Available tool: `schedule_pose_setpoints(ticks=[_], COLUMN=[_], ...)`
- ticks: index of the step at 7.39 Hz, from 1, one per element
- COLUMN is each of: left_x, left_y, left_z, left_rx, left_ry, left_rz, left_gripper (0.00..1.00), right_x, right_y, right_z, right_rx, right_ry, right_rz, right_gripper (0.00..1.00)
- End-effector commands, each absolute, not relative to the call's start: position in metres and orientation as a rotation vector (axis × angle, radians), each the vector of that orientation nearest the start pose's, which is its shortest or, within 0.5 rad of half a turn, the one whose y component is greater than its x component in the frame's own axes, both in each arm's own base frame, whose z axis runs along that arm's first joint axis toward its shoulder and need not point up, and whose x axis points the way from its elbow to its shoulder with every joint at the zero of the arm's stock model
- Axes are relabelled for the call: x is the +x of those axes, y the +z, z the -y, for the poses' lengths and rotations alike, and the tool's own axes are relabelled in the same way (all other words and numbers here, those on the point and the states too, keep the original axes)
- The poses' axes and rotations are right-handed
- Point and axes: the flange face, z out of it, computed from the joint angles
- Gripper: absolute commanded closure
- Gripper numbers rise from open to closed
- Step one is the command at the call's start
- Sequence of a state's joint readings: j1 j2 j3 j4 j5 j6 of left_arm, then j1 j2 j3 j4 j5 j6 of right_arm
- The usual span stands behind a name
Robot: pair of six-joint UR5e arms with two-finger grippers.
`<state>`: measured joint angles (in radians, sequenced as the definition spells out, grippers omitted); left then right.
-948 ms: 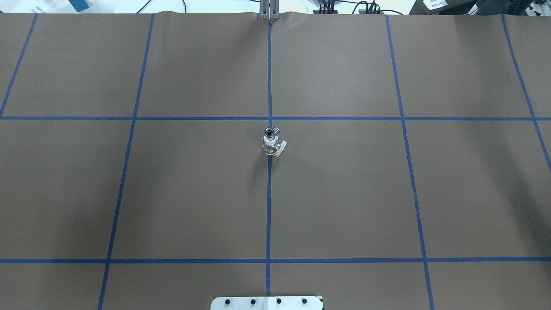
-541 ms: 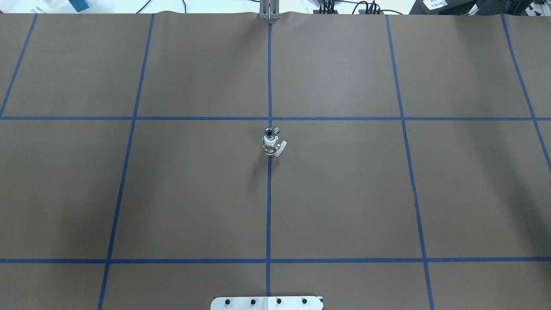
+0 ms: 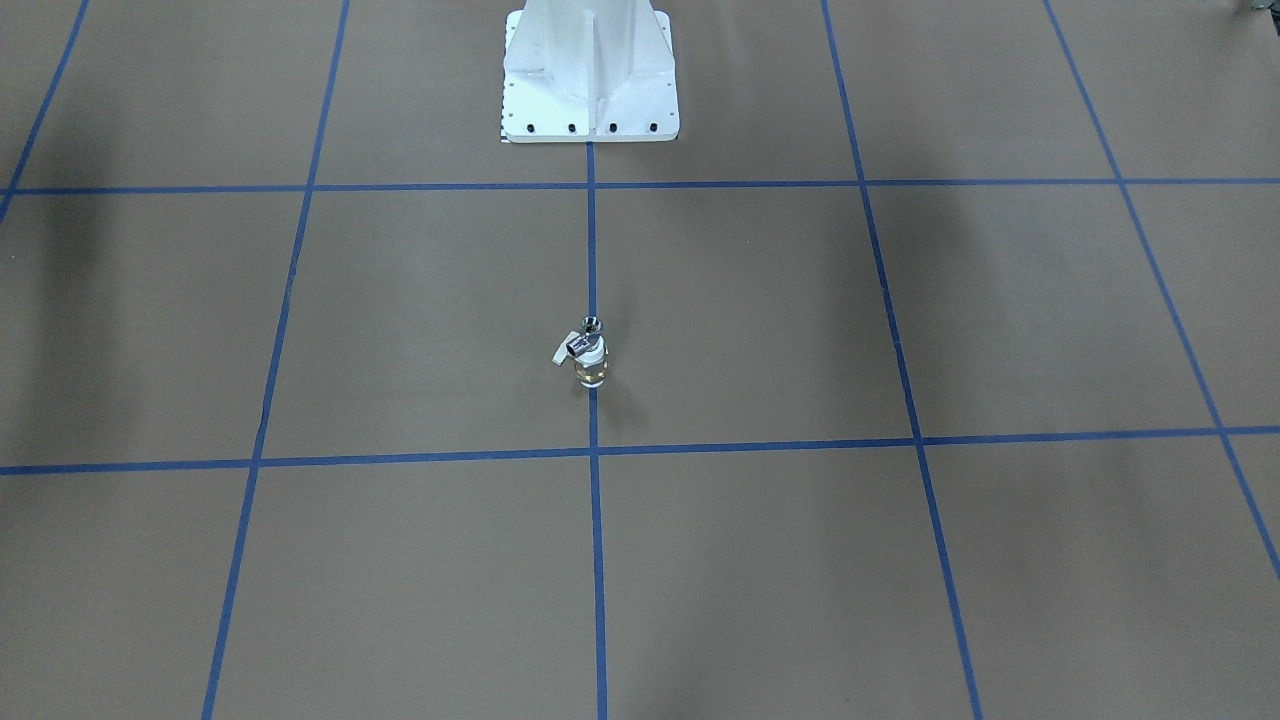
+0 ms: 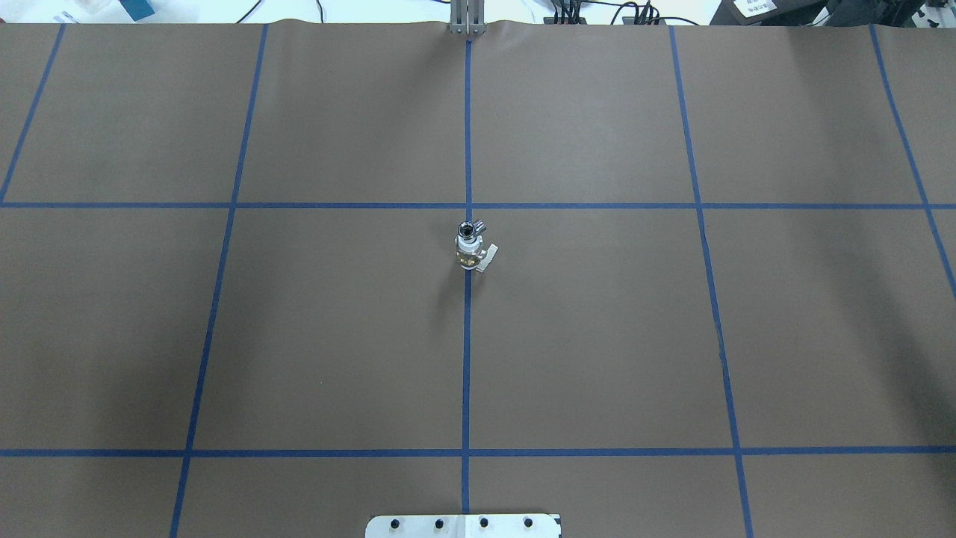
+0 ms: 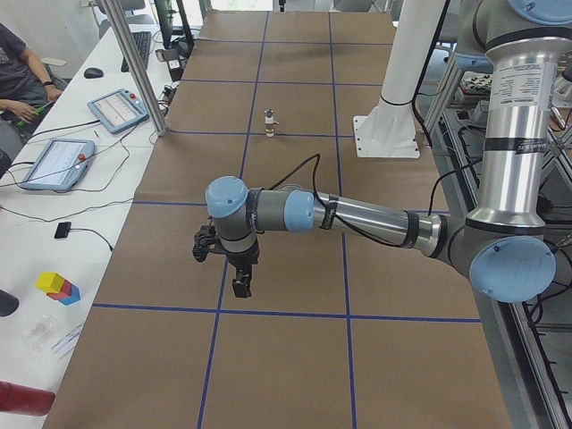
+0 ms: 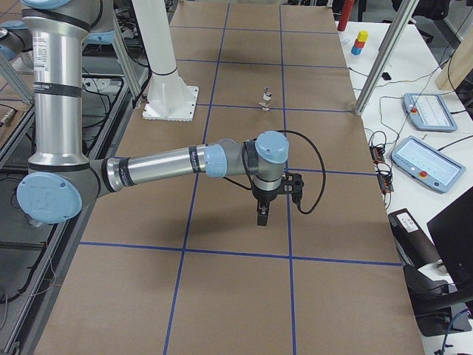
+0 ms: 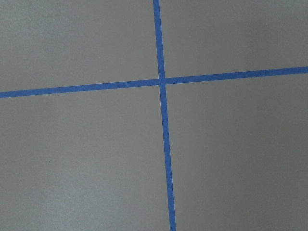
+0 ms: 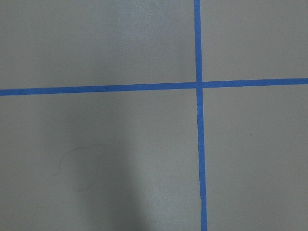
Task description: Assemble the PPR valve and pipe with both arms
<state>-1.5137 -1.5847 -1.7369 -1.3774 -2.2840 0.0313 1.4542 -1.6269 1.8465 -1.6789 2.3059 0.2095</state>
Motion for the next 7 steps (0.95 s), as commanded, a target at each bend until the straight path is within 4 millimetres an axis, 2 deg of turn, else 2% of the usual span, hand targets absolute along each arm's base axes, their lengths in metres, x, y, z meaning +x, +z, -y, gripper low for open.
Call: schedule_pose_setpoints(ticks=[1,3,4,7], left_x=[-0.054,-0.076,-0.084,-0.08], left_y=[0.599,0.604,0.612,0.606], left_z=[0.492,0.488,0.474,0.471], left_rx=[-0.024,-0.017,-0.027,-0.022], left_ry=[0.047,0.001,-0.021,-0.025], left_rz=[-0.715,-0.717,-0.72,-0.777], left_gripper=[0.0,0.0,0.0,0.0], right_x=[0.012,0.012,0.011,0.012], right_y=[0.566,0.565,0.566,0.568], right_z=[0.471,0.471,0.471,0.471], right_rx=[-0.018,-0.018,-0.02,-0.024], right_ry=[0.048,0.048,0.047,0.052], right_rz=[0.741,0.743,0.741,0.742], right_gripper=[0.01,0.01,0.01,0.01])
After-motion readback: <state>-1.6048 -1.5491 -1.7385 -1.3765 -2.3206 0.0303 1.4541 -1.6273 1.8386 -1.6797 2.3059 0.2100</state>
